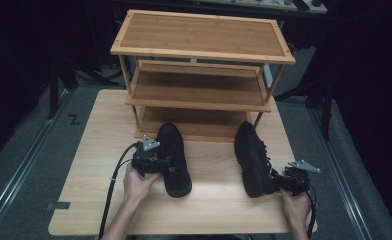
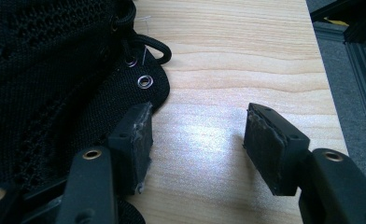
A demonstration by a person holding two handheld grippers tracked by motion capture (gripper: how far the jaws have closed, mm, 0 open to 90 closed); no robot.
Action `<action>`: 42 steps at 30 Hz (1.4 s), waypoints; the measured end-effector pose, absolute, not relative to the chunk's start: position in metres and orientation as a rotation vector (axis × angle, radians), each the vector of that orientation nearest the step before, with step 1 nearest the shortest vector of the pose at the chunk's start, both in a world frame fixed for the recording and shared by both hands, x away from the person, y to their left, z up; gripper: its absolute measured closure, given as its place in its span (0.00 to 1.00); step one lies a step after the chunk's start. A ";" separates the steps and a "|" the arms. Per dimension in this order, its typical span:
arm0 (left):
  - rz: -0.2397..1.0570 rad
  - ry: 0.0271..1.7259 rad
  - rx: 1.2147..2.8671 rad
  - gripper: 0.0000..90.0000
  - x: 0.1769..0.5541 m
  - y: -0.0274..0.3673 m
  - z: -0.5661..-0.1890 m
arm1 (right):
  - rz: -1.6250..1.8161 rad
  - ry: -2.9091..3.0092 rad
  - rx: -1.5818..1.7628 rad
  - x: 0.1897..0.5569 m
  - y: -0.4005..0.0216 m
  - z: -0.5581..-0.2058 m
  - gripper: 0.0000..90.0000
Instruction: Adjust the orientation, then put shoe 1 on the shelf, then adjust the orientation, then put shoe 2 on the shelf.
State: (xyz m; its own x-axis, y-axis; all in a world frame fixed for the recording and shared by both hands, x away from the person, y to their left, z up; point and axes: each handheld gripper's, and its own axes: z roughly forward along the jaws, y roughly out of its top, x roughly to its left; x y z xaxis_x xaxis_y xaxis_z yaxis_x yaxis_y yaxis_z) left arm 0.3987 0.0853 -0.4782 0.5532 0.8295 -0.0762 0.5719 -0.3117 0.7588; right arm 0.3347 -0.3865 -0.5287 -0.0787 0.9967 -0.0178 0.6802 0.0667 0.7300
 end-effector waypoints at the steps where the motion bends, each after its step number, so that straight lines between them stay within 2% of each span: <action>1: 0.415 1.128 2.023 0.35 0.398 0.084 -0.478 | 0.770 1.816 1.666 0.335 -0.386 -0.529 0.47; 8: 0.380 1.099 2.059 0.54 0.394 0.074 -0.479 | 0.770 1.812 1.666 0.335 -0.386 -0.529 0.47; 13: 0.408 1.094 2.081 0.64 0.391 0.069 -0.478 | 0.769 1.814 1.667 0.335 -0.386 -0.529 0.47; 23: 0.395 1.040 2.081 0.97 0.386 0.055 -0.475 | 0.771 1.812 1.666 0.335 -0.386 -0.529 0.47; 27: 0.348 1.011 2.070 0.98 0.387 0.050 -0.473 | 0.771 1.813 1.666 0.335 -0.386 -0.529 0.47; 42: 0.370 0.996 1.972 0.98 0.381 0.051 -0.460 | 0.773 1.820 1.664 0.335 -0.386 -0.529 0.47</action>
